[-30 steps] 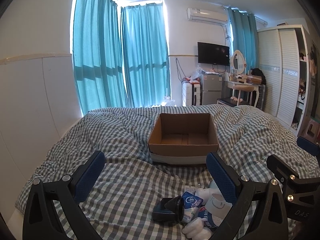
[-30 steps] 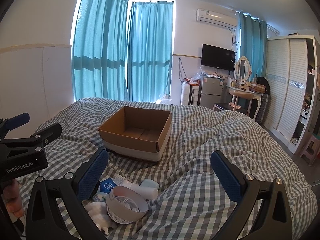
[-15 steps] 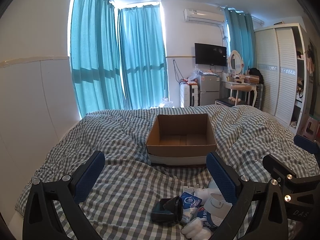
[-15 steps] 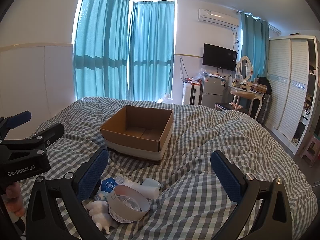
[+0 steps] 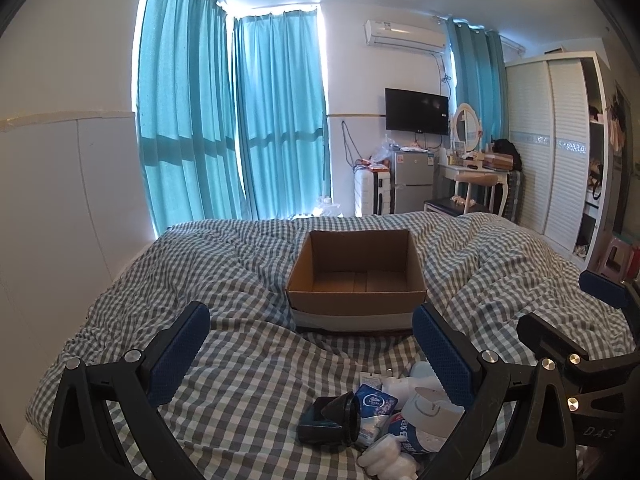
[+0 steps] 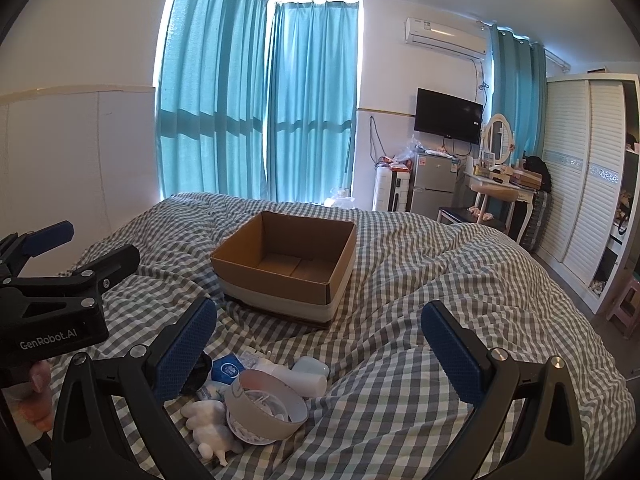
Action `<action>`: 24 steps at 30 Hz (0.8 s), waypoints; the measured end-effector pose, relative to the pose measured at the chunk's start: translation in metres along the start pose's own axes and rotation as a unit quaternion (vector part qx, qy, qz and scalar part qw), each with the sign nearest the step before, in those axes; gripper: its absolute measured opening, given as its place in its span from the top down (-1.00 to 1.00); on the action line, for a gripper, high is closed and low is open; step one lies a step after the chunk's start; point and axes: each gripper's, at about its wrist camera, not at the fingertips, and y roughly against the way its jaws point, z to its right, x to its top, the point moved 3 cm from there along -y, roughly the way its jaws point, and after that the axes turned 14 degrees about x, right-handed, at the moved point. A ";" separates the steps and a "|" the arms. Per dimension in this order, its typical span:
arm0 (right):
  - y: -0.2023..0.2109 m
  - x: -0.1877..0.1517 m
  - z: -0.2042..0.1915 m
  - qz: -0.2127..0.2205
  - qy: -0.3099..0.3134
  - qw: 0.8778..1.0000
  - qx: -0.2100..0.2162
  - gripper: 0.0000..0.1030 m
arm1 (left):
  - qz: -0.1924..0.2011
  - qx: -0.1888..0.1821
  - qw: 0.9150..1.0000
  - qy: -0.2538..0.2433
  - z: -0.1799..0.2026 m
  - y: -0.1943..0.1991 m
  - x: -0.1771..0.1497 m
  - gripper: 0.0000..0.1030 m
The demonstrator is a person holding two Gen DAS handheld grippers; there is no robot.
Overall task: Organize objects
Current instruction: 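Move both tools toward the pile of items beside the box, then grasp the black cup with the left tool while the right tool grasps the white tape roll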
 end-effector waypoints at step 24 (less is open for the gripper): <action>-0.048 -0.047 0.012 -0.091 -0.015 0.995 0.025 -0.98 | -0.096 -0.017 0.993 -0.062 0.021 -0.049 -0.060 -1.00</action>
